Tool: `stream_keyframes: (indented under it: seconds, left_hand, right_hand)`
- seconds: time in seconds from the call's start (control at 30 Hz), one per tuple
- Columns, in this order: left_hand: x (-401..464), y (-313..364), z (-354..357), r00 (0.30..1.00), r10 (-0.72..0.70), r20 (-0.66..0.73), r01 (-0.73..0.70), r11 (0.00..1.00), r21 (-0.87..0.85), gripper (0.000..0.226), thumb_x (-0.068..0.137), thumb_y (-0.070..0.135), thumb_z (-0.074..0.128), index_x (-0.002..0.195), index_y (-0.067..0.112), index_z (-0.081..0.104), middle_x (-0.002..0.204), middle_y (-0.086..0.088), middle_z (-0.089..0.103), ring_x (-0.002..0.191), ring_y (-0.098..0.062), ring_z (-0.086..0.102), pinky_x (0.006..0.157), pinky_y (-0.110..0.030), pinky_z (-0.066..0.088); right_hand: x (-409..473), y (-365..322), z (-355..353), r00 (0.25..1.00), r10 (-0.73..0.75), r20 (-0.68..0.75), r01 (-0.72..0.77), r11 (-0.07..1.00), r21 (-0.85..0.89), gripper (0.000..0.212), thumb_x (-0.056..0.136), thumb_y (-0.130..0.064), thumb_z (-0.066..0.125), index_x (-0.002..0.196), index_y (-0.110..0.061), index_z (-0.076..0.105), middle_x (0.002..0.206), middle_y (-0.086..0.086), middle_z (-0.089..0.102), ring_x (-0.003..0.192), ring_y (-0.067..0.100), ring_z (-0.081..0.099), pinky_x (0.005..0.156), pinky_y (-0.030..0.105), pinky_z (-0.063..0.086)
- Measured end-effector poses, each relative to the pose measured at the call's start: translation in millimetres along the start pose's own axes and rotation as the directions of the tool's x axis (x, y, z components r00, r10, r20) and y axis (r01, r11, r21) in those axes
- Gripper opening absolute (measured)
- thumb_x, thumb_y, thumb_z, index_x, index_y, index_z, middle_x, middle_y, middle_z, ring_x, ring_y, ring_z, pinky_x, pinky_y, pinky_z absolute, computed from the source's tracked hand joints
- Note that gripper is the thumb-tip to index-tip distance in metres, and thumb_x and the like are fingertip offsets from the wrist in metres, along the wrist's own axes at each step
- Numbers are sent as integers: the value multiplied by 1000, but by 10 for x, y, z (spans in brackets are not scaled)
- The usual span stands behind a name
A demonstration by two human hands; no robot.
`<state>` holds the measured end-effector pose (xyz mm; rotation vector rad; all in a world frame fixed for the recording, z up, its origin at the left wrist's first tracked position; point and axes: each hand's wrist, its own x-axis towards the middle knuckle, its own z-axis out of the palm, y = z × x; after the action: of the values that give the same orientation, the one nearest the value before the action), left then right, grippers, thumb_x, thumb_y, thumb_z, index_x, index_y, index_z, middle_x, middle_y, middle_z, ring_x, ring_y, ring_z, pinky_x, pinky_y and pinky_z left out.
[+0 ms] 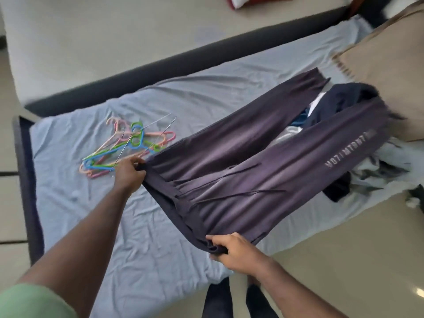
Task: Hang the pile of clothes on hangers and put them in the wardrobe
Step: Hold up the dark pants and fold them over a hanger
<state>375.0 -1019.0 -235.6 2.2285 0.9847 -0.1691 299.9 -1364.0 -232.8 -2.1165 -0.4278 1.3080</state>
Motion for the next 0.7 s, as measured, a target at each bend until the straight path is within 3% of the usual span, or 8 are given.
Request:
stream_keyframes:
  seconds: [0.1, 0.17, 0.37, 0.47, 0.57, 0.7]
  left_hand:
    - [-25, -534, 11, 999, -35, 10, 35, 999, 29, 39, 78, -13, 63, 113, 1, 72, 90, -14, 63, 82, -23, 56, 74, -28, 42]
    - [-43, -905, -4, 997, -71, 2, 71, 997, 41, 39, 78, -11, 65, 113, 3, 72, 94, -16, 66, 86, -29, 61, 79, -30, 47]
    - [-223, -1676, 8, 990, -127, -59, 131, 989, 68, 37, 82, -9, 66, 117, 1, 71, 114, -21, 69, 108, -33, 63, 88, -25, 42]
    - [-208, -1883, 110, 988, -137, -74, 142, 989, 53, 37, 82, -9, 65, 118, 1, 70, 114, -20, 69, 106, -33, 64, 88, -28, 47]
    - [-142, -2025, 228, 987, -137, -80, 141, 989, 42, 42, 80, -11, 61, 119, 1, 69, 115, -20, 70, 104, -33, 66, 93, -37, 53]
    - [-285, -2125, 418, 978, -201, -48, 200, 980, -23, 42, 80, -7, 71, 121, 0, 67, 117, -16, 68, 93, -26, 64, 88, -32, 52]
  right_hand:
    - [285, 94, 374, 997, -12, 78, 16, 999, -41, 52, 92, -35, 71, 141, -33, 56, 137, -15, 62, 125, 4, 57, 106, 27, 47]
    - [443, 112, 657, 989, -13, 145, 22, 998, -61, 57, 91, -39, 70, 145, -35, 51, 136, -11, 64, 125, 6, 57, 106, 30, 48]
    - [768, 119, 1405, 959, -55, 276, 96, 986, -134, 56, 92, -41, 68, 145, -29, 52, 144, -9, 59, 130, 13, 55, 108, 33, 46]
    - [904, 143, 1708, 947, -61, 317, 128, 973, -194, 51, 93, -46, 62, 139, -27, 52, 148, -5, 55, 131, 23, 55, 106, 40, 47]
    - [1034, 141, 1884, 923, -79, 377, 191, 944, -270, 34, 99, -38, 58, 131, -26, 56, 155, -4, 45, 132, 26, 51, 108, 45, 43]
    - [1120, 243, 1920, 915, -97, 391, 217, 936, -276, 43, 101, -23, 57, 143, -28, 53, 162, -9, 34, 144, 20, 40, 118, 39, 34]
